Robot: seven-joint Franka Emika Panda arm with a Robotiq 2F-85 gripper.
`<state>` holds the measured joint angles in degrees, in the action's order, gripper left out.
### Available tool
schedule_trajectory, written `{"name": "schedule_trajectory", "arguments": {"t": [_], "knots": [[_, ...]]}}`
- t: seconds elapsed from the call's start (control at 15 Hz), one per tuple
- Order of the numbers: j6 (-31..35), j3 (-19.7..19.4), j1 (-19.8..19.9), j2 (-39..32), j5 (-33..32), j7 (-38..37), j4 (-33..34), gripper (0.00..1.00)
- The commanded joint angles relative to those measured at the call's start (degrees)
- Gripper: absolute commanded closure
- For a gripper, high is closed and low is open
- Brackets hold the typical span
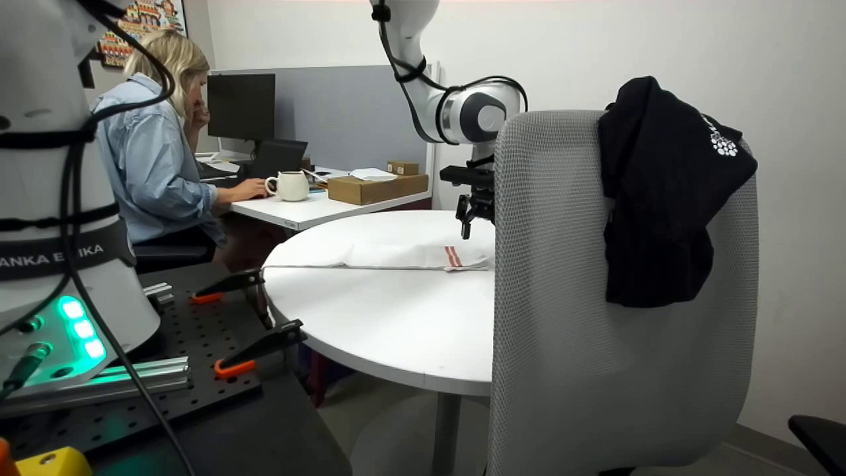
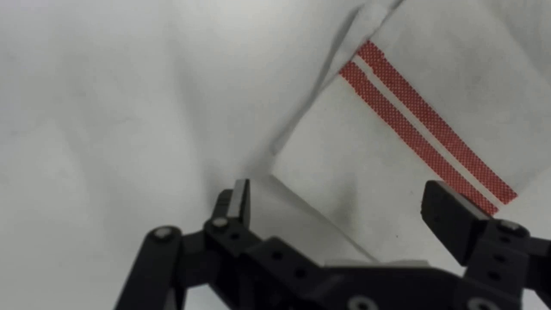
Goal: Fold the cloth on the table.
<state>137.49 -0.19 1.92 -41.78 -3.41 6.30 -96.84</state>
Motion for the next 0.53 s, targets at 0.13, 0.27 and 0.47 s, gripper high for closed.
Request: {"name": "schedule_trajectory", "arguments": {"t": [0.13,0.27,0.47], "knots": [[-1.22,0.75,1.25,-2.66,0.79,1.39,1.71,0.0],[-1.13,1.12,1.49,-3.1,1.06,1.6,1.59,0.0],[-1.19,1.54,1.57,-3.53,1.11,2.04,1.24,0.34]]}}
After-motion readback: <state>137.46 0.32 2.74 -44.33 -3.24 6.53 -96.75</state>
